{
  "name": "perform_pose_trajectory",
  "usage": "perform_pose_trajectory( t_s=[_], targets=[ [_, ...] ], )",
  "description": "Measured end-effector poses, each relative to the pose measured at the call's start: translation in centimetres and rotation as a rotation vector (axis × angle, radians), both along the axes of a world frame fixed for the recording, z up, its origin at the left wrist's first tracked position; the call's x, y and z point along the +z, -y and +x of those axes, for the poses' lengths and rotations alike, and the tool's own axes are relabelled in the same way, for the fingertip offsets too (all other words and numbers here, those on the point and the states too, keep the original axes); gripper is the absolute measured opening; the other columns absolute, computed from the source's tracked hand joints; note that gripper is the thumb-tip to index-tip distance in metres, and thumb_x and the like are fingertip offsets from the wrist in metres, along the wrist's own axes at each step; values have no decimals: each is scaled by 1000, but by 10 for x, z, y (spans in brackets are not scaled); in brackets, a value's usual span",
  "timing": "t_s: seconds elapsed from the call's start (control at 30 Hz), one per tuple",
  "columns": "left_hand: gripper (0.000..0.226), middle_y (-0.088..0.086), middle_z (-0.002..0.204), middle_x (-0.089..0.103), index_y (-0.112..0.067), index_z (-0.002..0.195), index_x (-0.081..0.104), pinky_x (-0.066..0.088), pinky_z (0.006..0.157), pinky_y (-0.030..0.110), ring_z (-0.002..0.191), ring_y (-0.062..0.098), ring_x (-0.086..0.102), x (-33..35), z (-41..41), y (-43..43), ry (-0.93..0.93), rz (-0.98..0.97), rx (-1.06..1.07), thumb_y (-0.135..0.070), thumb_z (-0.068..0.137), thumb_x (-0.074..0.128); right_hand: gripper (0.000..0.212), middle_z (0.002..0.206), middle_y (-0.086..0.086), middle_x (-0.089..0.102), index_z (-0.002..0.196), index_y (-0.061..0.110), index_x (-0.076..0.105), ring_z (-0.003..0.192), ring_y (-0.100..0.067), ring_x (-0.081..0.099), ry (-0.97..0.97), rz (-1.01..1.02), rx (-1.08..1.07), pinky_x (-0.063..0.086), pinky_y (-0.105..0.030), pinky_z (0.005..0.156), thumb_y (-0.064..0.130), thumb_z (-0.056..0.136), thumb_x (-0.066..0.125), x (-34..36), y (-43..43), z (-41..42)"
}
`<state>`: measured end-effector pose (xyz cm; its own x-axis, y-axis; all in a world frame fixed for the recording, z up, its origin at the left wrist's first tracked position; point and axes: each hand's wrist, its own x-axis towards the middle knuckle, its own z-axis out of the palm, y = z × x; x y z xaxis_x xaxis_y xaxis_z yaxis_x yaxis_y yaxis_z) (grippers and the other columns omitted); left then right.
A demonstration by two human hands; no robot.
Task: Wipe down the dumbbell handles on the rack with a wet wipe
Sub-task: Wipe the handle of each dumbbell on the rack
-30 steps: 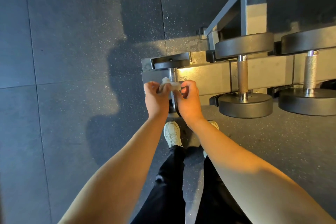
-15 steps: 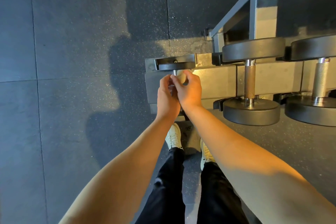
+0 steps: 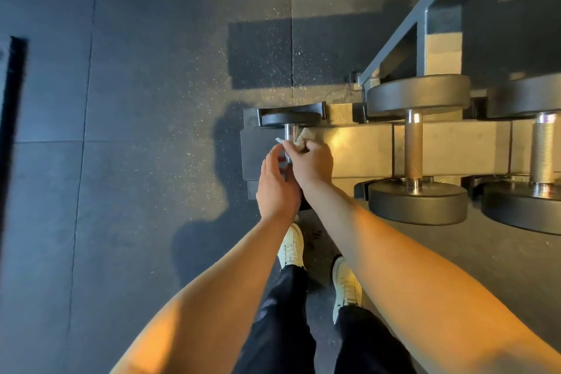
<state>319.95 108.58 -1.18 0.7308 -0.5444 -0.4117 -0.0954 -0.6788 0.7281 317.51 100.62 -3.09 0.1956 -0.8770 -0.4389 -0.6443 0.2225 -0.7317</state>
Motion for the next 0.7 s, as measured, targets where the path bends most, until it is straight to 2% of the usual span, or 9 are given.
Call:
perform_pose_trajectory(
  t_s=[0.07, 0.2, 0.33, 0.43, 0.5, 0.6, 0.7],
  targets=[
    [46, -20, 120, 58, -44, 143, 40, 49, 75, 21, 91, -6, 59, 1, -1, 0, -11, 18, 21, -31, 101, 56, 34, 88, -3, 71, 85, 13, 71, 79, -18, 65, 29, 49, -6, 51, -27, 68, 46, 88, 69, 0, 7, 6],
    [49, -15, 126, 59, -47, 145, 34, 55, 89, 39, 100, 6, 61, -1, -4, 0, 31, 43, 6, -35, 102, 52, 37, 91, -2, 70, 98, 13, 71, 82, -20, 66, 45, 139, -7, 55, -30, 73, 49, 92, 65, 5, 22, 16],
    [48, -11, 138, 57, -48, 147, 30, 54, 94, 40, 111, 12, 62, 2, -8, 0, 91, 60, -26, -39, 104, 48, 41, 80, 1, 64, 87, 16, 68, 74, -18, 62, -42, 123, 82, 44, -26, 61, 55, 94, 59, -1, 11, -3],
    [48, -8, 145, 53, -47, 148, 30, 53, 96, 39, 120, 13, 61, 3, -9, 1, 133, 75, -50, -37, 105, 48, 34, 83, 2, 69, 85, 19, 67, 79, -20, 68, -40, 148, 124, 53, -29, 65, 50, 94, 62, -6, 3, -13],
    [47, -9, 144, 54, -47, 148, 30, 53, 94, 38, 118, 14, 62, 4, -10, 1, 140, 79, -51, -37, 105, 46, 36, 81, 1, 70, 82, 15, 67, 78, -20, 69, -4, 147, 138, 56, -32, 68, 49, 93, 64, -3, 8, -9],
    [49, -8, 141, 56, -46, 151, 25, 56, 95, 41, 116, 16, 62, 4, -8, 2, 114, 77, -42, -40, 106, 44, 36, 86, -1, 72, 89, 12, 71, 80, -20, 68, 65, 160, 101, 56, -31, 70, 49, 89, 68, 2, 24, 5],
    [51, -7, 140, 57, -41, 154, 24, 55, 97, 42, 116, 19, 63, 1, -7, 2, 93, 101, -18, -36, 107, 42, 43, 92, -5, 71, 100, 8, 72, 84, -20, 66, 106, 206, 65, 49, -29, 69, 49, 90, 68, 2, 30, 11]
  ],
)
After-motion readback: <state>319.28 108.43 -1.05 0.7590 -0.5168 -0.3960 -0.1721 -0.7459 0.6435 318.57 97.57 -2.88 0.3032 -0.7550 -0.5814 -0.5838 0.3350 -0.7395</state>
